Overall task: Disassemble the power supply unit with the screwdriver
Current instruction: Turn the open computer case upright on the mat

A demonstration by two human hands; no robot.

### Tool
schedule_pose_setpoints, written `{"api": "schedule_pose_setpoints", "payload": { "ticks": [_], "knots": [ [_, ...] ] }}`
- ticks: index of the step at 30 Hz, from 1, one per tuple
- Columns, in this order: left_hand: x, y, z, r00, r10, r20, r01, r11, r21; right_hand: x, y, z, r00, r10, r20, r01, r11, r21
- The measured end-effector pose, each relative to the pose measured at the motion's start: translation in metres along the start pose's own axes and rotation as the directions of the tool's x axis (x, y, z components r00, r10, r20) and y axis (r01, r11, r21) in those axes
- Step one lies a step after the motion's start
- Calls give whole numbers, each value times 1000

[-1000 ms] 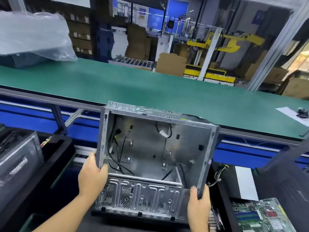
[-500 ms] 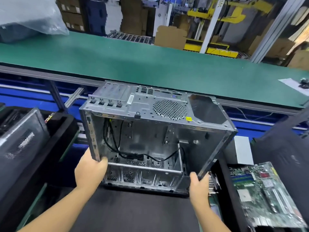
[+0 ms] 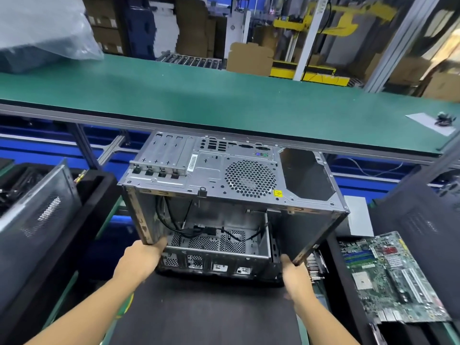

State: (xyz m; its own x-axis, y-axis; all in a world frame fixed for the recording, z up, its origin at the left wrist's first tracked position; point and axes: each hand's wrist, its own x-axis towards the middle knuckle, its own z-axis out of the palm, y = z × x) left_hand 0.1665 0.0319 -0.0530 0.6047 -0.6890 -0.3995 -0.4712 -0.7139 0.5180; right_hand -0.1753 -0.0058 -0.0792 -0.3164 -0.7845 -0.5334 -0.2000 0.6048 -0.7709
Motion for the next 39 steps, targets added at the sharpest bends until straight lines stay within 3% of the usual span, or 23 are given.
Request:
{"api": "schedule_pose_setpoints", "payload": {
  "ticks": [15, 39],
  "knots": [
    [60, 48, 5, 1000, 24, 17, -24, 1000, -16, 57, -61, 20, 998, 26, 55, -37, 978, 205],
    [164, 139, 27, 994, 50, -94, -64, 986, -156, 168, -140, 53, 999, 9, 42, -16, 988, 154]
  ]
}}
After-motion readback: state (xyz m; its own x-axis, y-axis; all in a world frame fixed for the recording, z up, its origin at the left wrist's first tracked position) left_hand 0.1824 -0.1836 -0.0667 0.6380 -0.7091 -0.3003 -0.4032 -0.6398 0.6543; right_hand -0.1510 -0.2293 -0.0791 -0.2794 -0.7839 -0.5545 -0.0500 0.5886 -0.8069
